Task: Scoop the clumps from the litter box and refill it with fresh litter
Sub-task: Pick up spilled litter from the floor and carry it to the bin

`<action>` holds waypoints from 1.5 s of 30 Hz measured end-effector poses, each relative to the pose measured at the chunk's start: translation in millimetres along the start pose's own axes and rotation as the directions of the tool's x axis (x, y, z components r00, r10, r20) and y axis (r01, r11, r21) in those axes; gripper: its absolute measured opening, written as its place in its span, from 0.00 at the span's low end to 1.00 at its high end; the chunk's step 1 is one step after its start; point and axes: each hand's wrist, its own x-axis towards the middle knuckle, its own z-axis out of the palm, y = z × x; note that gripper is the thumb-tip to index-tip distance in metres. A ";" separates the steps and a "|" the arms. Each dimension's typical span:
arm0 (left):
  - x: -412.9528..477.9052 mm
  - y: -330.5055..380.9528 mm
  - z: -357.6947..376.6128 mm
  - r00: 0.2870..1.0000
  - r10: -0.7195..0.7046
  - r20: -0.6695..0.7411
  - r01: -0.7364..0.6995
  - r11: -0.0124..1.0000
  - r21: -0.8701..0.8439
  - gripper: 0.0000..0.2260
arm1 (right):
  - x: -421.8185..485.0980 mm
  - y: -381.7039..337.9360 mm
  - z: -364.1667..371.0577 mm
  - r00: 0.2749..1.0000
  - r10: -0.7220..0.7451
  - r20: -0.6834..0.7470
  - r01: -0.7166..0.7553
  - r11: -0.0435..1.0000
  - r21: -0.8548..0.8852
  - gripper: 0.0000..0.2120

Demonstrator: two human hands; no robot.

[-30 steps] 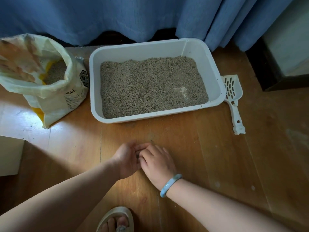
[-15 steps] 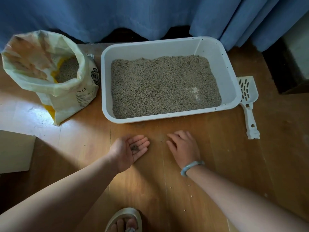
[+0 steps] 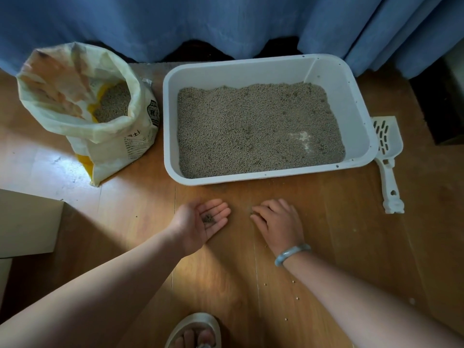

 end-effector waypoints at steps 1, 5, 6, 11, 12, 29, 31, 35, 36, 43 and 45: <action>0.1 -0.3 1.0 1.000 0.000 0.000 0.000 1.000 0.005 0.20 | 0.7 -0.9 -0.2 1.000 0.003 0.000 -0.003 1.000 -0.011 0.13; -0.4 -0.7 5.9 1.000 -0.005 0.008 0.005 1.000 0.007 0.20 | 2.4 -2.5 0.5 1.000 0.000 0.004 0.000 0.999 -0.037 0.12; -0.5 -0.7 6.9 1.000 -0.007 0.010 0.007 1.000 0.009 0.20 | 3.0 -2.3 0.7 1.000 -0.005 0.006 0.006 0.999 -0.037 0.11; -0.2 -1.2 7.6 1.000 -0.011 0.016 0.011 1.000 0.018 0.20 | 5.7 -1.5 2.7 0.996 -0.085 0.003 0.085 0.993 -0.084 0.10; -0.1 -1.7 7.5 1.000 -0.012 0.015 0.012 1.000 0.020 0.20 | 5.4 -1.5 3.7 0.994 -0.111 -0.008 0.109 0.989 -0.103 0.09; 3.8 -14.6 14.3 0.998 -0.056 0.040 0.052 0.993 0.106 0.21 | -0.7 -51.8 -15.2 0.999 -0.009 0.031 0.006 0.993 0.117 0.10; 2.8 -17.4 15.6 0.996 -0.070 0.051 0.061 0.987 0.149 0.21 | -3.4 -63.7 -15.8 0.998 -0.058 0.037 0.053 0.991 0.122 0.11; 2.5 -19.8 14.3 0.994 -0.080 0.069 0.070 0.987 0.144 0.22 | -6.9 -60.9 -18.9 0.988 -0.153 0.017 0.148 0.978 0.150 0.12; 2.5 -19.6 15.0 0.995 -0.073 0.063 0.064 0.989 0.131 0.22 | -7.3 -56.1 -20.5 0.988 -0.155 0.009 0.151 0.975 0.166 0.11; 1.2 -16.3 14.7 0.997 -0.049 0.055 0.046 0.998 0.051 0.20 | 7.1 3.2 -25.5 0.966 0.230 0.115 -0.240 0.968 0.078 0.19; 0.3 -14.0 14.2 0.998 -0.040 0.048 0.038 0.998 0.042 0.19 | 15.9 22.4 -28.7 0.907 0.365 0.209 -0.361 0.931 -0.056 0.21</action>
